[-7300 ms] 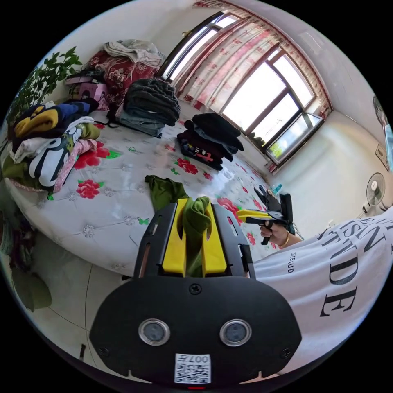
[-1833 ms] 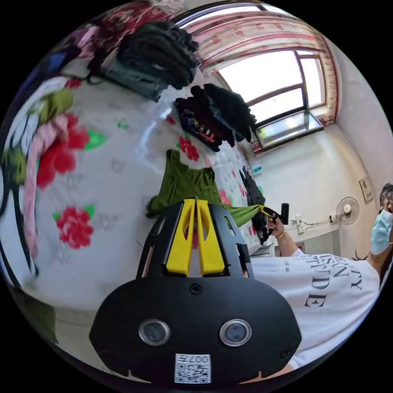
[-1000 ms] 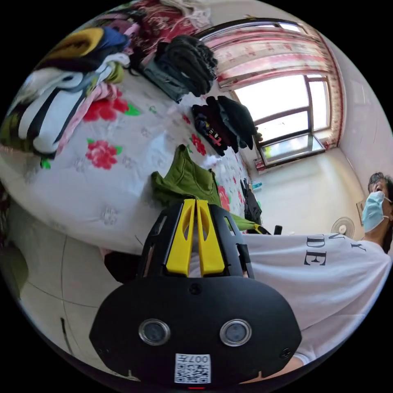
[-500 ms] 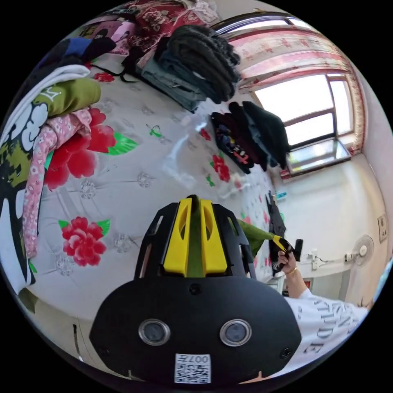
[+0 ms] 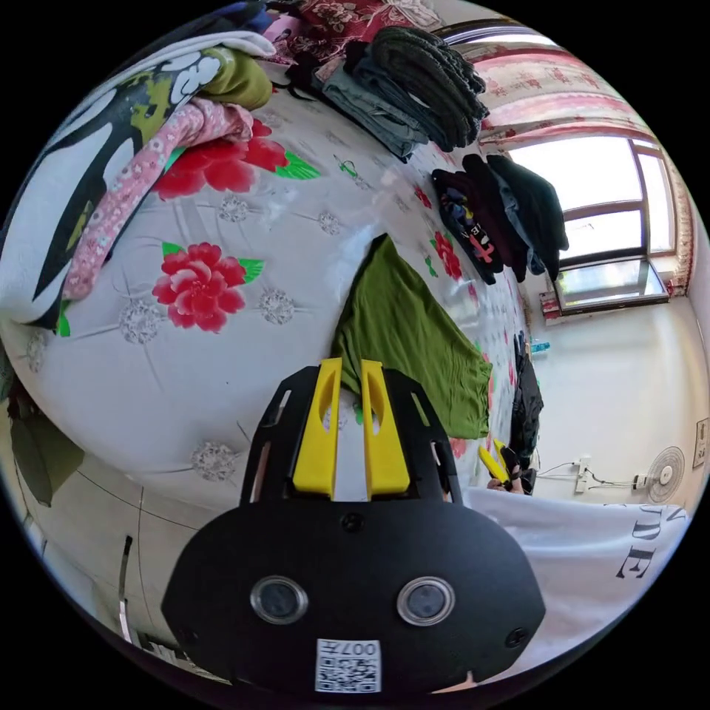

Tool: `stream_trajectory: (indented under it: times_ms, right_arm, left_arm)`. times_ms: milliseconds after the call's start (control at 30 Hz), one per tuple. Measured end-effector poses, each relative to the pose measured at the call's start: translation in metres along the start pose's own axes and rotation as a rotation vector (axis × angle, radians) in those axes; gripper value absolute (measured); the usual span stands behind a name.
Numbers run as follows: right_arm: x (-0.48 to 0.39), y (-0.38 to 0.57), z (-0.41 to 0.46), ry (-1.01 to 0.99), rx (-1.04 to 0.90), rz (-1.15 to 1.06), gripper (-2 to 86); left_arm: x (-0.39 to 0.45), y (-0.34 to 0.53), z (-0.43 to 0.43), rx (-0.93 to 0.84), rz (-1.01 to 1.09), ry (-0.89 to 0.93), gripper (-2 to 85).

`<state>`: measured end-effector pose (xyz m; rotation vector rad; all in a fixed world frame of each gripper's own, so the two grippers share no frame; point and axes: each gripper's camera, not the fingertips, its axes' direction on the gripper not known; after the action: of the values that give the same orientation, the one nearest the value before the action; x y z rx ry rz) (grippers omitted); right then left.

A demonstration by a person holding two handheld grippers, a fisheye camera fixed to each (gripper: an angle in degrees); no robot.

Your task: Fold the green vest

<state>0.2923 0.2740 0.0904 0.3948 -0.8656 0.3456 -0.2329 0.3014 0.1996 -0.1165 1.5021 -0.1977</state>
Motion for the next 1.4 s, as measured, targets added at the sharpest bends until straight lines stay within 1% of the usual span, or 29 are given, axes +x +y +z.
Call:
stream_trajectory:
  times_ms: [167, 267, 333, 433, 467, 500, 533, 567, 600, 633, 700, 733, 767, 800, 833, 900, 967, 1033, 1067, 1133, 1200, 1233, 1300, 1400]
  right_arm:
    - [-0.013, 0.001, 0.039, 0.006, 0.094, -0.033, 6.9]
    - [-0.006, 0.005, 0.056, -0.055, 0.146, 0.062, 3.7]
    - [-0.003, 0.004, 0.066, -0.104, 0.137, 0.108, 1.8]
    - [-0.038, -0.001, 0.081, -0.106, 0.133, 0.022, 0.4]
    - [-0.069, -0.003, 0.091, -0.089, 0.102, -0.077, 0.2]
    - [-0.109, -0.002, 0.105, -0.055, 0.059, -0.222, 0.1]
    - [-0.132, 0.000, 0.115, -0.028, 0.027, -0.305, 0.0]
    - [-0.179, 0.009, 0.139, 0.027, -0.051, -0.480, 0.0]
    - [-0.225, 0.027, 0.169, 0.071, -0.141, -0.661, 0.0]
    - [-0.246, 0.039, 0.184, 0.088, -0.184, -0.747, 0.0]
    - [-0.308, 0.097, 0.248, 0.127, -0.352, -1.025, 0.2]
    - [-0.318, 0.113, 0.263, 0.121, -0.391, -1.075, 0.3]
    - [-0.331, 0.143, 0.295, 0.115, -0.478, -1.145, 0.6]
    - [-0.334, 0.169, 0.329, 0.118, -0.575, -1.164, 1.2]
    - [-0.333, 0.180, 0.346, 0.118, -0.633, -1.161, 1.4]
    - [-0.322, 0.211, 0.400, 0.119, -0.905, -1.137, 2.3]
    - [-0.320, 0.218, 0.407, 0.126, -0.939, -1.150, 2.8]
    - [-0.319, 0.205, 0.398, 0.137, -0.873, -1.120, 3.1]
    - [-0.314, 0.188, 0.388, 0.142, -0.810, -1.048, 3.4]
    - [-0.296, 0.156, 0.368, 0.149, -0.693, -0.881, 3.9]
    - [-0.250, 0.117, 0.339, 0.174, -0.558, -0.601, 4.8]
    - [-0.237, 0.110, 0.332, 0.174, -0.535, -0.534, 5.1]
    - [-0.189, 0.093, 0.316, 0.145, -0.500, -0.308, 6.0]
    - [-0.163, 0.089, 0.322, 0.059, -0.530, -0.194, 6.2]
  left_arm:
    - [0.001, -0.015, 0.020, -0.035, -0.004, 0.018, 4.5]
    - [0.004, -0.024, 0.029, -0.053, 0.003, 0.021, 4.5]
    - [0.004, -0.031, 0.033, -0.062, 0.010, 0.025, 4.5]
    - [0.000, -0.037, 0.034, -0.066, 0.007, 0.035, 4.1]
    - [-0.001, -0.039, 0.033, -0.066, 0.005, 0.039, 4.0]
    - [-0.003, -0.041, 0.032, -0.062, 0.001, 0.048, 3.9]
    - [-0.006, -0.044, 0.031, -0.055, -0.006, 0.063, 3.8]
    - [-0.007, -0.045, 0.030, -0.052, -0.009, 0.070, 3.8]
    - [-0.008, -0.048, 0.029, -0.044, -0.012, 0.081, 3.7]
    - [-0.009, -0.051, 0.027, -0.036, -0.009, 0.093, 3.7]
    - [-0.011, -0.055, 0.027, -0.032, -0.004, 0.105, 3.7]
    - [-0.011, -0.058, 0.027, -0.029, 0.000, 0.113, 3.7]
    - [-0.012, -0.059, 0.027, -0.029, 0.002, 0.120, 3.7]
    - [-0.013, -0.061, 0.029, -0.031, 0.005, 0.130, 3.7]
    - [-0.015, -0.063, 0.031, -0.035, 0.004, 0.131, 3.8]
    - [-0.018, -0.066, 0.036, -0.047, 0.002, 0.138, 3.9]
    - [-0.022, -0.069, 0.042, -0.065, -0.007, 0.154, 4.1]
    - [-0.026, -0.075, 0.049, -0.091, -0.007, 0.174, 4.9]
    - [-0.027, -0.077, 0.051, -0.097, -0.007, 0.177, 5.1]
    - [-0.029, -0.085, 0.058, -0.122, -0.003, 0.204, 6.4]
    - [-0.029, -0.094, 0.065, -0.140, 0.004, 0.249, 8.4]
    - [-0.027, -0.100, 0.070, -0.156, 0.016, 0.282, 10.0]
    - [-0.022, -0.110, 0.080, -0.189, 0.032, 0.311, 11.5]
    - [-0.011, -0.128, 0.095, -0.237, 0.064, 0.336, 12.3]
